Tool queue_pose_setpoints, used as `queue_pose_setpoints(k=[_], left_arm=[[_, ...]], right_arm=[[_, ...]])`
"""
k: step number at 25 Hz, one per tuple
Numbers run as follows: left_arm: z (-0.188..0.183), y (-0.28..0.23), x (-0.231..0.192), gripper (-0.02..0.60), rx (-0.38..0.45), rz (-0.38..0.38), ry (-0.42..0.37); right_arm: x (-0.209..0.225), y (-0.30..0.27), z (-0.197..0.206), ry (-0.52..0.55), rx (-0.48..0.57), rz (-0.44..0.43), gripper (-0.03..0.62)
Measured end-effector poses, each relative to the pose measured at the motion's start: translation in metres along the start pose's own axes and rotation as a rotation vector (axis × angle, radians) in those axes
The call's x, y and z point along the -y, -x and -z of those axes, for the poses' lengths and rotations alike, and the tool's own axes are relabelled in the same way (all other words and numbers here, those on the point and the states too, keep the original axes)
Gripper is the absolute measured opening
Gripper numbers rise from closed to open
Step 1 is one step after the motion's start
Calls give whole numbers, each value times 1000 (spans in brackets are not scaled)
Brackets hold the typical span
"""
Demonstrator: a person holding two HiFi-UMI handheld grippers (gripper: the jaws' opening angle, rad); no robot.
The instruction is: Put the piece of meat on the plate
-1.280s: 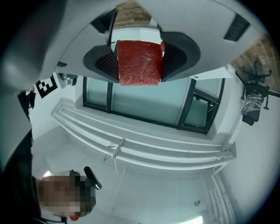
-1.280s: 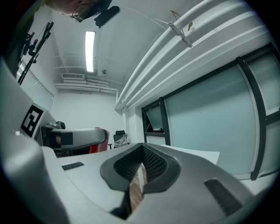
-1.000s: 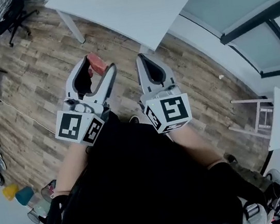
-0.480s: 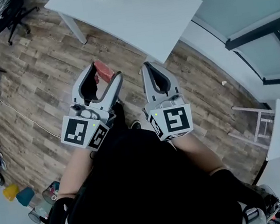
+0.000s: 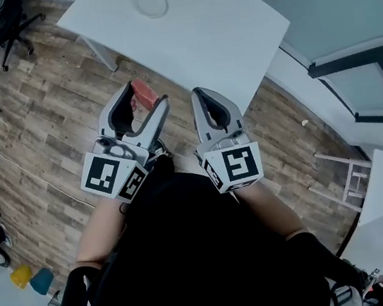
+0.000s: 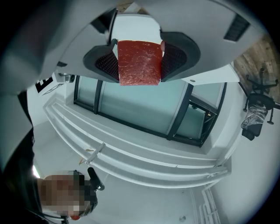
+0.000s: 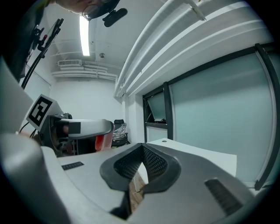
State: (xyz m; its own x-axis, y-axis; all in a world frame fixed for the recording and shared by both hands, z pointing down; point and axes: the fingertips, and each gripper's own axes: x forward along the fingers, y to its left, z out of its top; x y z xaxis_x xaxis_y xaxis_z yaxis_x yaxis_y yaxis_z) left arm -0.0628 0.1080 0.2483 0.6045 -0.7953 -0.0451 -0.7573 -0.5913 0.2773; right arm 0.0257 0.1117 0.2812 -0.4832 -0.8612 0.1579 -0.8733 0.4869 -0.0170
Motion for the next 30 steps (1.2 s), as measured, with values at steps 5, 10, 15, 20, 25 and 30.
queue_pose_setpoints(k=[5,10,15,20,25,30], left_arm=[[-9,-21,-32,290,-2,27,-6],[-17,-25,-56,290,-9,22,-9],[-13,-39,-73,290,-20,3,-4],[-10,-69,-97,290,-38,-19,-5],[-6,-113,-126,291,-73,-26,-29],[1,-163,-155,291,-137,-56,-8]], right_arm=[[6,-39,-5,-2,1,23,3],[8,-65,-12,3,-1,34,3],[20,-90,-10,-3,-19,27,3],[40,-125,-4,-18,-35,17,3],[65,-179,-2,-28,-43,-10,3],[95,-226,-5,-52,-51,-40,3]])
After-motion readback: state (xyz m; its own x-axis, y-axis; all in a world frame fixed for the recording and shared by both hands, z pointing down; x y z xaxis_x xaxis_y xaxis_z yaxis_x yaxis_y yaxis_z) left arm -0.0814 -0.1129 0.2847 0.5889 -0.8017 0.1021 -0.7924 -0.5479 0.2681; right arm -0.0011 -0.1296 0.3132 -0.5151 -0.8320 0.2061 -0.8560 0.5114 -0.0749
